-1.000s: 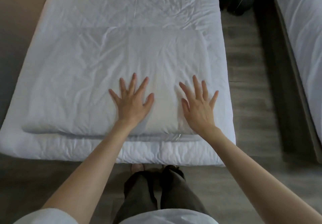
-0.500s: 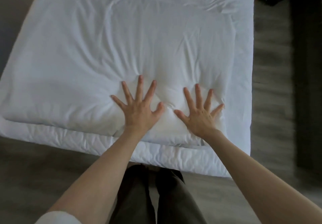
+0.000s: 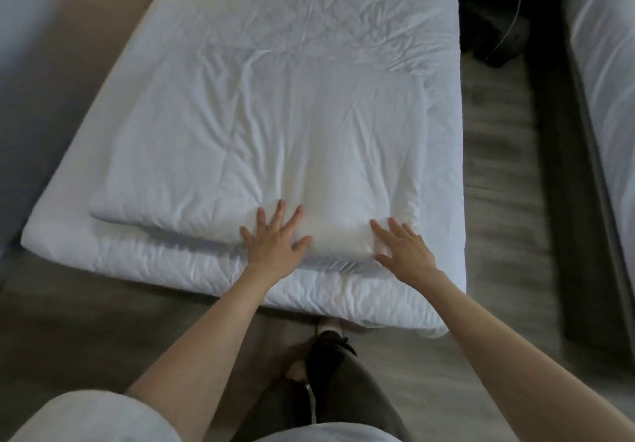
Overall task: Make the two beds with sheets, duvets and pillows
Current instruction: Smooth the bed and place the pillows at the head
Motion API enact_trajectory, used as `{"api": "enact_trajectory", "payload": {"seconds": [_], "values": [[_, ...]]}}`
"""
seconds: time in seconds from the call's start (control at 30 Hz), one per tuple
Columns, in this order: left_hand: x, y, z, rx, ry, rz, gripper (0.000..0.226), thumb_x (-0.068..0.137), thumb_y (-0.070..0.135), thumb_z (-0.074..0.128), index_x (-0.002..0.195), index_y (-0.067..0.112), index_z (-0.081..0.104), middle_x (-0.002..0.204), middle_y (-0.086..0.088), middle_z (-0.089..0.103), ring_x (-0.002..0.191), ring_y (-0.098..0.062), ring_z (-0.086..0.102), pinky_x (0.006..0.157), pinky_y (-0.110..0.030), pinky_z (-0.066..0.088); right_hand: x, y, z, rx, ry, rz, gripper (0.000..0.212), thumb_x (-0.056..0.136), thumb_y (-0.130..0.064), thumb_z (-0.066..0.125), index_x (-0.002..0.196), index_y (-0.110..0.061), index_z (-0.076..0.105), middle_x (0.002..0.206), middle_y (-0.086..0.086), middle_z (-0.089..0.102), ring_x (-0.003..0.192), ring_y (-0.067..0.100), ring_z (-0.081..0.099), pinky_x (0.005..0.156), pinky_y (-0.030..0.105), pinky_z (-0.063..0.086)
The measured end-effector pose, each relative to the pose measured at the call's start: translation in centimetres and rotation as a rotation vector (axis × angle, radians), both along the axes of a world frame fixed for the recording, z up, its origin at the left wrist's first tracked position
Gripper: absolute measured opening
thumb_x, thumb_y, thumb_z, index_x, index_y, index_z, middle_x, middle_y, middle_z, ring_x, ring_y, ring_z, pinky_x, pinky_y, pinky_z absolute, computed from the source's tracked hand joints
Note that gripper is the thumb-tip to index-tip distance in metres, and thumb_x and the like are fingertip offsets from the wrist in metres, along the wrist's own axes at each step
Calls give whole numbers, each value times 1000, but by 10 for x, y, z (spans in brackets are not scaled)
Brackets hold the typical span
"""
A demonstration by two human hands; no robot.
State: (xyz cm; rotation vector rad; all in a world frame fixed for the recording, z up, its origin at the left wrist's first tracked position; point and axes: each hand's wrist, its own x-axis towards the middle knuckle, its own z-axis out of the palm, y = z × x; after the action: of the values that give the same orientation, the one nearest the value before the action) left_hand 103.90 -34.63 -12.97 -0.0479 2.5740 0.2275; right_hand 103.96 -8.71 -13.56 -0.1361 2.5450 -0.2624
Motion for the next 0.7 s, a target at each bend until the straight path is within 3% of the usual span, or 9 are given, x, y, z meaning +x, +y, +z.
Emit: {"api": "enact_trajectory", "payload": {"seconds": [0.17,0.33,0.5,0.7], "values": [[30,-20,41,12,-21,-96,61,99,59,21,154,39,2,164,4,-1,149,-29,5,116,-59,8,27,-6,50,-101,-50,-150,51,99,-42,45,149,-32,35,150,1,42,134,25,41,111,46,32],[71,-24,89,82,138,-137,56,104,48,22,155,35,2,163,4,-6,150,-26,-1,117,-59,7,75,-17,115,-335,241,-296,53,98,-29,55,148,-30,38,158,5,29,146,26,22,118,38,19],[97,-5,143,116,283,-166,58,104,47,24,155,35,-1,163,6,-10,150,-24,-7,119,-56,2,115,-14,169,-241,476,-173,57,97,-29,55,150,-35,33,159,-1,26,148,26,16,117,50,23],[117,40,180,149,432,-171,61,101,53,27,155,34,5,163,8,-9,150,-25,-10,120,-53,0,140,23,200,-172,636,-93,59,96,-29,56,150,-34,32,159,0,27,148,28,19,115,48,22]]}}
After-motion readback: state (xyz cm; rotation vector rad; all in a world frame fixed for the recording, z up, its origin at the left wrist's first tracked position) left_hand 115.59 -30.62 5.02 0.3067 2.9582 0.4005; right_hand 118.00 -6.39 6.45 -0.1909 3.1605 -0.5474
